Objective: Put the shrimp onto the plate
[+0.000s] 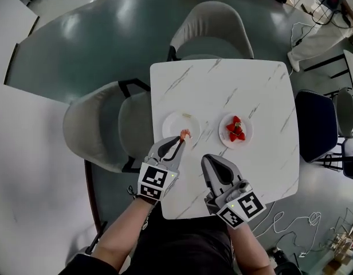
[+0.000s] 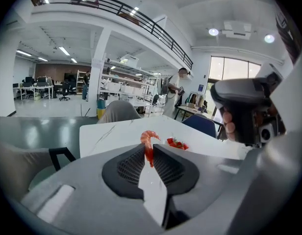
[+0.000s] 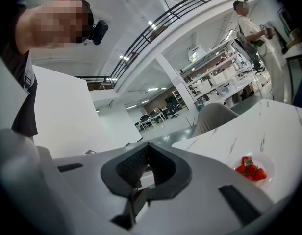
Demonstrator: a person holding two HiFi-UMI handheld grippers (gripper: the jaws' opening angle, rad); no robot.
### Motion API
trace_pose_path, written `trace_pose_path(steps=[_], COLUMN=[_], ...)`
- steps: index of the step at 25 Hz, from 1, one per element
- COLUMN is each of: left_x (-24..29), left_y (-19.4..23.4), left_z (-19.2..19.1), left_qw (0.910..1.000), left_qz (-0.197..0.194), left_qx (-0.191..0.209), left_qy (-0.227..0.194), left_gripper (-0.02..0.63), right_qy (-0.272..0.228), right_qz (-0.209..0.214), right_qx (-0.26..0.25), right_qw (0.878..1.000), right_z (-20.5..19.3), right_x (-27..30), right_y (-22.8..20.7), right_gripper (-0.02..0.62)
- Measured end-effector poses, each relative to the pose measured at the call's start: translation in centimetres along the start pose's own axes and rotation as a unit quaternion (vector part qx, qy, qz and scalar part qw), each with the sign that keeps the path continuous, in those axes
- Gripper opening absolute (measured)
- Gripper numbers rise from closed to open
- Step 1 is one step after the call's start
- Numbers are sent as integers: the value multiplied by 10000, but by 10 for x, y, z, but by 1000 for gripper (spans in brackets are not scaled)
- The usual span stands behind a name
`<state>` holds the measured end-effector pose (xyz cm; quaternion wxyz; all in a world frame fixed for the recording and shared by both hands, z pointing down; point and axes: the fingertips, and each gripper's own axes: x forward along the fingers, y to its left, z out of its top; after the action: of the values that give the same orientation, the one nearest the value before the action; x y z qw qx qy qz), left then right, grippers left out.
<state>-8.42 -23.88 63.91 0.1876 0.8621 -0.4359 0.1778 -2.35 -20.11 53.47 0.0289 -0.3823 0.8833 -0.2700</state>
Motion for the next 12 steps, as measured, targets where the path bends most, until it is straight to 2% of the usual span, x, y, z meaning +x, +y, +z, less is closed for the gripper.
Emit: trace_pose_path(steps=[6,12], left_x=[37,55], left_y=[19,33], left_z=[-36,-67], left_qw=[9986,9934], left_qz=[-27,35], left_qx=[56,118], left_qy=[526,1136], left_gripper=[57,57], right_qy=[19,22], right_qz=[-227,-376], right_qx=[123,180], right_qw=[9997,9991], right_z=[-13,-18], right_x=[7,10], right_y=[-21,-34], right_gripper=[2,2])
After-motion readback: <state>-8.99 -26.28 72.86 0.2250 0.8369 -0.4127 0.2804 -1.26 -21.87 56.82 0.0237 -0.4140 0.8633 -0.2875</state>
